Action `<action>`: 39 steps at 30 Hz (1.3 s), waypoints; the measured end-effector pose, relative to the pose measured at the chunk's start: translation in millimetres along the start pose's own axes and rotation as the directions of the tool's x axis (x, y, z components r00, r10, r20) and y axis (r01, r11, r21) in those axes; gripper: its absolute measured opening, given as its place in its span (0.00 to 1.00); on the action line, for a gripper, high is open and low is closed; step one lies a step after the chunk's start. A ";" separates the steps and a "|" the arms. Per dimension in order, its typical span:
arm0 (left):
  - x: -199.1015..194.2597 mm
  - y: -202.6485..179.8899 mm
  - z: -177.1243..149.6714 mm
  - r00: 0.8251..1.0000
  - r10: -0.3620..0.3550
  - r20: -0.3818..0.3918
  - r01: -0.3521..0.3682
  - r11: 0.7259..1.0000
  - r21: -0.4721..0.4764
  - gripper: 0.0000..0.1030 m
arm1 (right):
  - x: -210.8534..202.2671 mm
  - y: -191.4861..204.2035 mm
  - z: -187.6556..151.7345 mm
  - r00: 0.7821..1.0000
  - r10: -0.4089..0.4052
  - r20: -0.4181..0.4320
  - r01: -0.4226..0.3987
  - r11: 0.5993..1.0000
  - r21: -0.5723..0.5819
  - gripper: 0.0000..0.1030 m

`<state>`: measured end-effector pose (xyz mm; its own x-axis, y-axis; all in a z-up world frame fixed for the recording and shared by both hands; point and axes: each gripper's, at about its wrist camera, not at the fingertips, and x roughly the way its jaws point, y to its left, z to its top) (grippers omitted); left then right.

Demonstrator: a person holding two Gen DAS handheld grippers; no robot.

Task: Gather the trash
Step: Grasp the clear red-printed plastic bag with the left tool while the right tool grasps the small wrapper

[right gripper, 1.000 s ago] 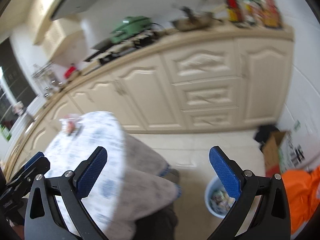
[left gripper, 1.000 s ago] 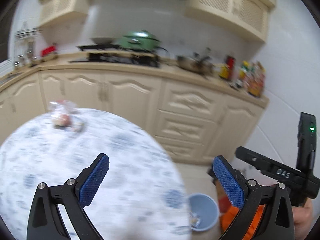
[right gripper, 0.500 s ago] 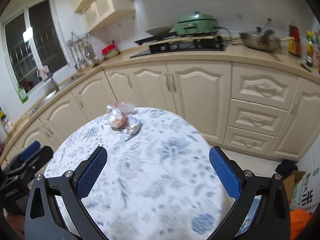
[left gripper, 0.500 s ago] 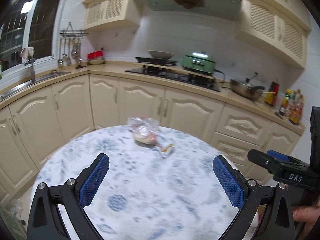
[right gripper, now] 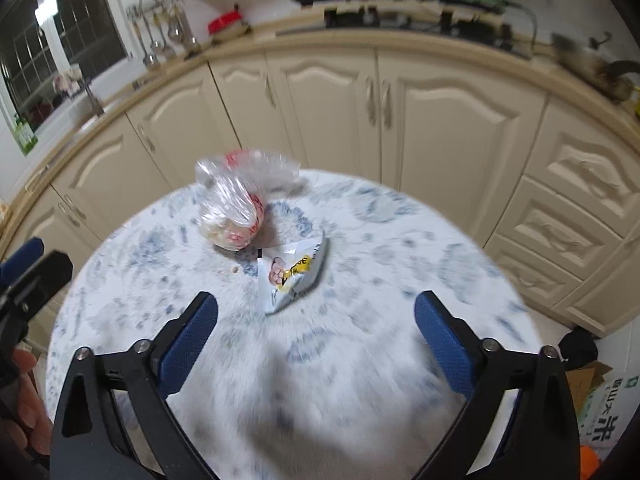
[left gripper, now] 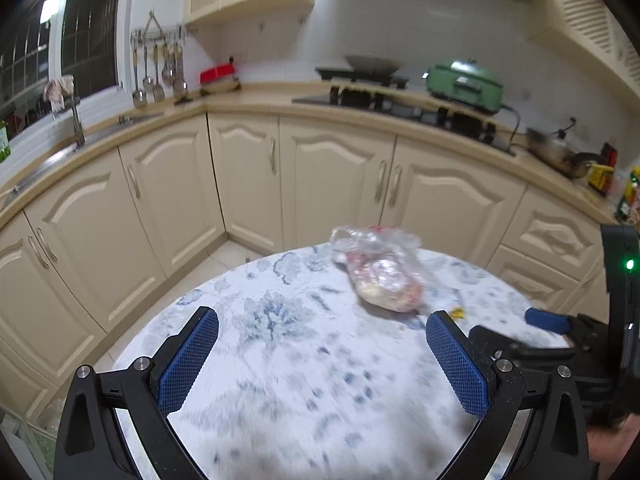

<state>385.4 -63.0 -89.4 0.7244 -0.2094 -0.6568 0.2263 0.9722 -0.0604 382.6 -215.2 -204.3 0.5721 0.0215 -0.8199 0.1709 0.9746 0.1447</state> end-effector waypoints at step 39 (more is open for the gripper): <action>207.6 -26.8 53.6 0.971 -0.162 -0.176 0.165 0.986 0.003 0.38 | 31.8 -30.0 -5.8 0.989 0.147 -0.026 -0.148 0.989 -0.003 0.14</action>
<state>564.6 -138.1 -183.8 0.5518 -0.3426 -0.7603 0.3445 0.9239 -0.1663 391.0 -242.4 -238.0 0.5697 0.1707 -0.8039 0.0821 0.9615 0.2624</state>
